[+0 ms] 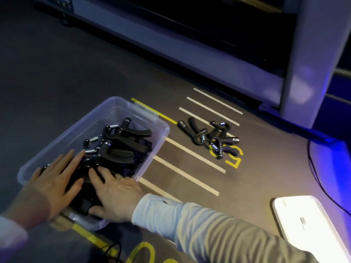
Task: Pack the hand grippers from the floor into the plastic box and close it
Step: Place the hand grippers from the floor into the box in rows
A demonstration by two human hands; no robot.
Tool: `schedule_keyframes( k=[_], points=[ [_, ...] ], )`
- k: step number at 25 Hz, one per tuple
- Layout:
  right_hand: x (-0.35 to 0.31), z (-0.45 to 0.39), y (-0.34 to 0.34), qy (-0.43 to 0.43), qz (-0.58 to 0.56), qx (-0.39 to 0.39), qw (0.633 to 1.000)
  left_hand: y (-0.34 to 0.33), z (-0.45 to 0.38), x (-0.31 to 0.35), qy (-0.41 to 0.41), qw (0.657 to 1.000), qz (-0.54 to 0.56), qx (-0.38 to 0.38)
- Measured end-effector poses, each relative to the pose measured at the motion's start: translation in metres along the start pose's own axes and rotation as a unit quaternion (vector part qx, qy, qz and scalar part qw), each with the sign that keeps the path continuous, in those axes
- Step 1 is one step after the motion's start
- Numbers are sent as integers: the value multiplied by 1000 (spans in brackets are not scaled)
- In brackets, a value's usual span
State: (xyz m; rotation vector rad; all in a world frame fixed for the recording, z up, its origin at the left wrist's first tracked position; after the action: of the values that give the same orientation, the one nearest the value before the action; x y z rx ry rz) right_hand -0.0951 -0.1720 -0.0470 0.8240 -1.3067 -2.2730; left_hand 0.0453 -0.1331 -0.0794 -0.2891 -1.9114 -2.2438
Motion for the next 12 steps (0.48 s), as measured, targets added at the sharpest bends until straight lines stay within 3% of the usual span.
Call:
schedule_keyframes(
  k=[3, 5, 9, 12],
  points=[
    [38, 21, 38, 32, -110, 133, 984, 8, -3, 11, -26, 998, 16, 53],
    [91, 36, 54, 1, -150, 245, 958, 30, -16, 39, -43, 995, 21, 83],
    [223, 58, 54, -195, -246, 368, 875, 70, -54, 136, -189, 978, -16, 89],
    [302, 66, 47, -331, -301, 399, 800, 68, -79, 187, -268, 962, -20, 50]
  ],
)
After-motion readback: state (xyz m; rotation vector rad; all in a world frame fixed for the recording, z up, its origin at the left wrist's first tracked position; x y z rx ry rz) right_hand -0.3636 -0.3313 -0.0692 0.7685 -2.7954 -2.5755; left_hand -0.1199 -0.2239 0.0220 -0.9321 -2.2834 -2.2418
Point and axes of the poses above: each hand's wrist, its own z-axis away from the middle knuckle, its own y-axis out of the back of the hand, x = y × z, the point moved 6 cm from there along -z, towards the middle knuckle, and after that the axes turned 15 degrees about -y, right-handed, at the moved point
